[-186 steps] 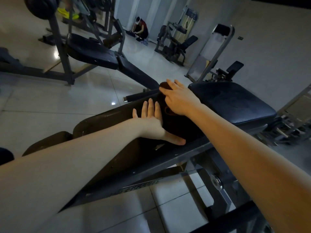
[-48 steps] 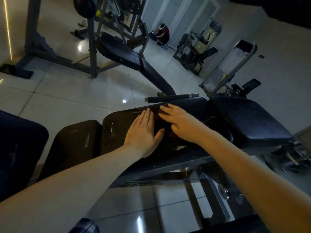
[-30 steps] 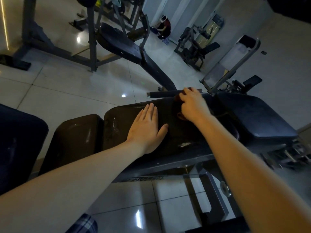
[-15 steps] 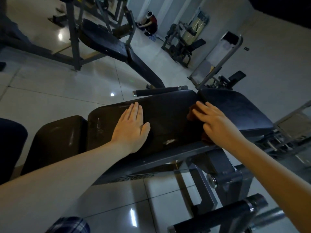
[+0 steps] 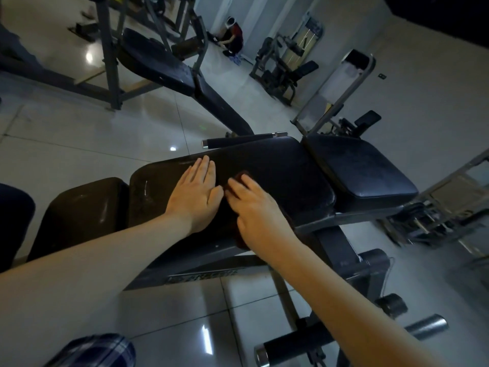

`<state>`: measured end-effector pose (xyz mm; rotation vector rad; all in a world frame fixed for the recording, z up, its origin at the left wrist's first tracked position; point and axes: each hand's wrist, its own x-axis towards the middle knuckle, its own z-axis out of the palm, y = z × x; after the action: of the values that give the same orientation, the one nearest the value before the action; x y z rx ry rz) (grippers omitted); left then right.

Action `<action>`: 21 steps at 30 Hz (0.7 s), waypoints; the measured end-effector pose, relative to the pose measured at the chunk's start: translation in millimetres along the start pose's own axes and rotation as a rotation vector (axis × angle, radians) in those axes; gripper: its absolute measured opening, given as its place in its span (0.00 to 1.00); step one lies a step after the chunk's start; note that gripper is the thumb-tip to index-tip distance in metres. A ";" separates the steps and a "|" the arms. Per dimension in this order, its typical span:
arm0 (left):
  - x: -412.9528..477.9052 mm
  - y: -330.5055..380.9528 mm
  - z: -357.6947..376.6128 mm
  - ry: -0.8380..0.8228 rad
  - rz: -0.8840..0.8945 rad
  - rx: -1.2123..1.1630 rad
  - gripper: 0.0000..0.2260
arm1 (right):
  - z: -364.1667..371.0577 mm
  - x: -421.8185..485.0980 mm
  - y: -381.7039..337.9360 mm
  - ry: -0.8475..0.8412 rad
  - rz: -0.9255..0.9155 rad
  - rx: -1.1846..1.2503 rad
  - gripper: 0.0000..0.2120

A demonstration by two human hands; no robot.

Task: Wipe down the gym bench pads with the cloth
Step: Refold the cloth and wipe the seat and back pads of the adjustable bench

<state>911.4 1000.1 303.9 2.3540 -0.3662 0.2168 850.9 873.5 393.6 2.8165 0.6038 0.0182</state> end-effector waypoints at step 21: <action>4.7 -3.6 4.7 0.021 -0.010 -0.033 0.32 | 49.5 -27.0 -41.3 0.341 0.071 0.020 0.26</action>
<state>917.3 998.4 299.5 2.3185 -0.3452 0.2288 812.9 886.6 336.4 2.8735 0.5746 0.5166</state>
